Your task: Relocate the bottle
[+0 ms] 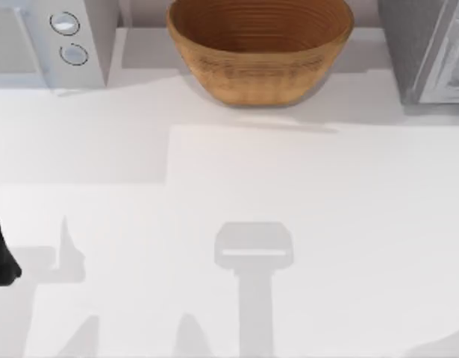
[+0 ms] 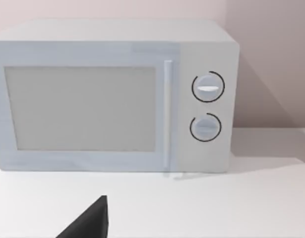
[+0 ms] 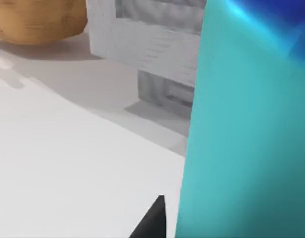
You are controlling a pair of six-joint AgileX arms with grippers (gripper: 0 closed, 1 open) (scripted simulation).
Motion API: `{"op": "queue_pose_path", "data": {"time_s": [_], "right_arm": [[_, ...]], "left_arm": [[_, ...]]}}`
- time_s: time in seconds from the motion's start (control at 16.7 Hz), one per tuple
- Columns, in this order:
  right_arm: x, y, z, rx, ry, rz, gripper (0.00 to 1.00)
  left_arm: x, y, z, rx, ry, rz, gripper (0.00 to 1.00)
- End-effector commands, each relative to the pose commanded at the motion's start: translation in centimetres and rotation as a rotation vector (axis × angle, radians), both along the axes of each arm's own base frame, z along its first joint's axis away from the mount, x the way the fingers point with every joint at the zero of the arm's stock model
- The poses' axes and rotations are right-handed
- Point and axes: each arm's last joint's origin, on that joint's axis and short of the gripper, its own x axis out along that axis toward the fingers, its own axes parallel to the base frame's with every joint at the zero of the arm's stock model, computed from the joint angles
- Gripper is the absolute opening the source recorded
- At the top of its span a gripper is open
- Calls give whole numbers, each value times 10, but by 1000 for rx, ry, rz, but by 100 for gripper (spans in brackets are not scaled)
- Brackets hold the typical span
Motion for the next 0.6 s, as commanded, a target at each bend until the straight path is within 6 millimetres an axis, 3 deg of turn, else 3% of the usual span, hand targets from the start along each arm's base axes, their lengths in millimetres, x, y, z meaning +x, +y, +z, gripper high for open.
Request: {"op": "queue_pose_path", "data": {"time_s": [0.24, 0.6], "right_arm": [[0, 0, 0, 0, 0, 0, 98], [0, 0, 0, 0, 0, 0, 100]], "left_arm": [[0, 0, 0, 0, 0, 0, 100], [0, 0, 0, 0, 0, 0, 100]]}}
